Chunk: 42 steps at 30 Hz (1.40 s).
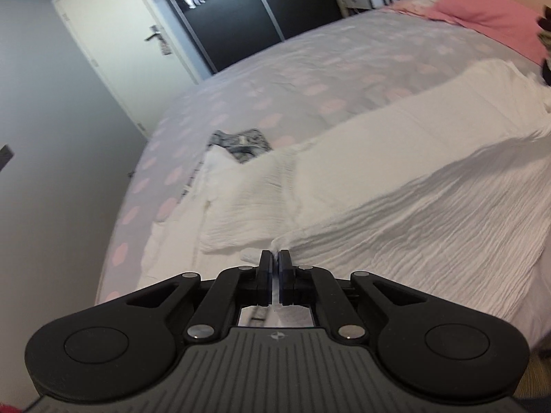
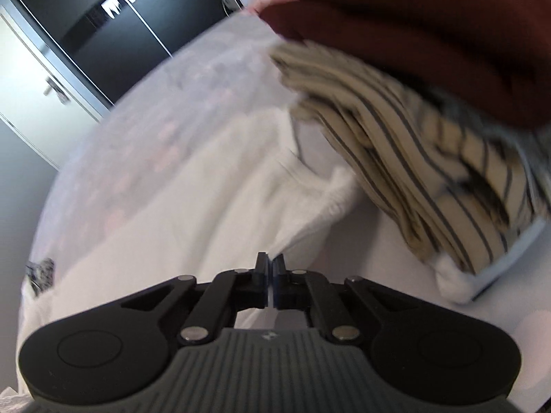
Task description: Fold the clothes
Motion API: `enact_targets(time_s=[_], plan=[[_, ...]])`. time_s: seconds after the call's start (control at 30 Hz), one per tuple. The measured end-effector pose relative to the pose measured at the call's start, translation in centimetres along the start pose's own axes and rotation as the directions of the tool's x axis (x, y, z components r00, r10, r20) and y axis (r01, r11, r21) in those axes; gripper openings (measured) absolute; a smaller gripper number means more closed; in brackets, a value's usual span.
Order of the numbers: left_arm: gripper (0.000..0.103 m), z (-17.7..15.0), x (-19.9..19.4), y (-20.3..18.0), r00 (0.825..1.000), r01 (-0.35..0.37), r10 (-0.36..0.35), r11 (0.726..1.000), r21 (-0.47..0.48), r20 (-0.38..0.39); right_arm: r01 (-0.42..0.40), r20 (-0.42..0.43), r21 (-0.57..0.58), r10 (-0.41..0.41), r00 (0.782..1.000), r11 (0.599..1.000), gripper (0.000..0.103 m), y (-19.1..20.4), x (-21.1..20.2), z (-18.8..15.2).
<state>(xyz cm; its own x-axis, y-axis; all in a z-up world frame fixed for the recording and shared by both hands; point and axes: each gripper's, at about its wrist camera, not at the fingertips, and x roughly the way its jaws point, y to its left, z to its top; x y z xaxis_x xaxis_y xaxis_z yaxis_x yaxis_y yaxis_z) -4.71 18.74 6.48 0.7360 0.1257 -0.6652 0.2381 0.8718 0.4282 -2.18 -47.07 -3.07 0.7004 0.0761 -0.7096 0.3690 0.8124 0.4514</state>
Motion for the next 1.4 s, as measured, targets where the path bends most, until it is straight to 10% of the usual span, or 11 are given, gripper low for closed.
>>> enact_targets(time_s=[0.23, 0.67, 1.1, 1.2, 1.27, 1.4], plan=[[0.001, 4.2, 2.7, 4.0, 0.993, -0.114, 0.113, 0.992, -0.061, -0.011, -0.056, 0.065, -0.042, 0.059, 0.996, 0.998, 0.002, 5.4, 0.6, 4.5], [0.001, 14.1, 19.0, 4.3, 0.964, -0.225, 0.237, 0.969, 0.100, -0.124, 0.020, 0.070, -0.121, -0.011, 0.997, 0.992, 0.002, 11.5, 11.0, 11.0], [0.002, 15.2, 32.0, 1.9, 0.937, -0.242, 0.268, 0.961, 0.135, -0.224, 0.013, 0.029, -0.177, -0.008, 1.000, 0.984, 0.003, 12.9, 22.7, 12.4], [0.003, 14.7, 32.4, 1.6, 0.940, -0.237, 0.256, 0.965, 0.111, -0.223, -0.001, 0.013, -0.163, 0.003, 1.000, 0.987, 0.014, 12.0, 23.4, 12.4], [0.009, 14.7, 32.1, 1.5, 0.947, -0.217, 0.231, 0.973, 0.083, -0.222, -0.013, 0.002, -0.158, 0.013, 1.000, 0.987, 0.040, 11.5, 22.9, 12.8], [0.033, 14.8, 30.3, 1.9, 0.964, -0.185, 0.180, 0.983, -0.011, -0.196, -0.049, 0.018, -0.159, 0.052, 0.998, 0.986, 0.048, 10.6, 20.0, 14.5]])
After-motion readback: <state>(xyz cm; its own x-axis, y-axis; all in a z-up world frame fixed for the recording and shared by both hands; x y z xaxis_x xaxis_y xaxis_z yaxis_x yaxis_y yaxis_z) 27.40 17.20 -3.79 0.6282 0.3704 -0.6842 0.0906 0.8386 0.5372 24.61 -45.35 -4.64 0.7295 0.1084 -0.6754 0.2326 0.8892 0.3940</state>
